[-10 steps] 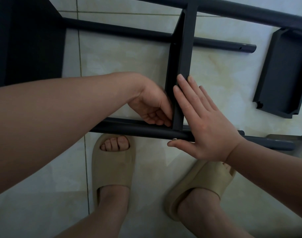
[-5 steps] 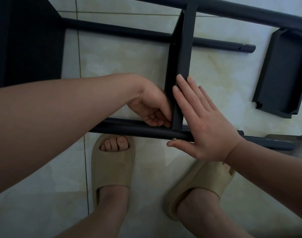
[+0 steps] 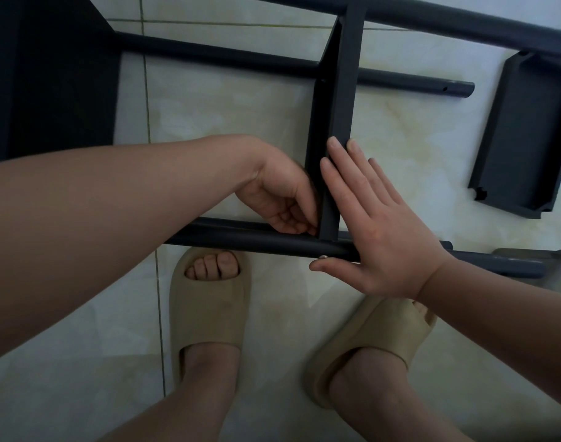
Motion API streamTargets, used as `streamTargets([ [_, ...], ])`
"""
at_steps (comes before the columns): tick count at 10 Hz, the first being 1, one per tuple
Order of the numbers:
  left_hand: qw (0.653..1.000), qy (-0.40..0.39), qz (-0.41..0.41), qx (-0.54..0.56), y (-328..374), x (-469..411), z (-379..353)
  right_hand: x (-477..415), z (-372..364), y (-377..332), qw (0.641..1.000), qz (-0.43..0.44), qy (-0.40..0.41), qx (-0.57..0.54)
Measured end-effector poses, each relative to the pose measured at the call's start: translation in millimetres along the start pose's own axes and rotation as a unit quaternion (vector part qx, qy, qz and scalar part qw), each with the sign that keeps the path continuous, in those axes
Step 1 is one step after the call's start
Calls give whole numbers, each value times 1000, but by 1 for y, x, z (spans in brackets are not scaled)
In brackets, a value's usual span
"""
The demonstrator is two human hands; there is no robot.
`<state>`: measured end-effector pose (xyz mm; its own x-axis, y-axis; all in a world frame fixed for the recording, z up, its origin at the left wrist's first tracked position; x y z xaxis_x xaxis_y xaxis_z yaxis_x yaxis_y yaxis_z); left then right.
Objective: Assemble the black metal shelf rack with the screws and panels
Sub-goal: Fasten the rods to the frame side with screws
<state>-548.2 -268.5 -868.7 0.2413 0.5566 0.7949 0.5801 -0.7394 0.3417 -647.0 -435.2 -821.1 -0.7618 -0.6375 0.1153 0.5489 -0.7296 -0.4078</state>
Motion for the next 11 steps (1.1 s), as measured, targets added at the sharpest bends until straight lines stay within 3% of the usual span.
streamTargets([
  [11,999,3,16,-31,-2,2,3,0,-1,1,1000,2,3,-1],
])
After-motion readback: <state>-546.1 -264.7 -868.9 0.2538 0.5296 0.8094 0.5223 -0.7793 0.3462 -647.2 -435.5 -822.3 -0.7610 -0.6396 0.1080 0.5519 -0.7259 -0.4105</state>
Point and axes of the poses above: each hand's wrist, its own x-axis away from the middle knuckle, its own z-axis out of the back of the hand, y = z × x, the point moved 1 cm from there along -x, towards the middle knuckle, and after that the axes turned 6 degrees about z, right-handed, at the moved point
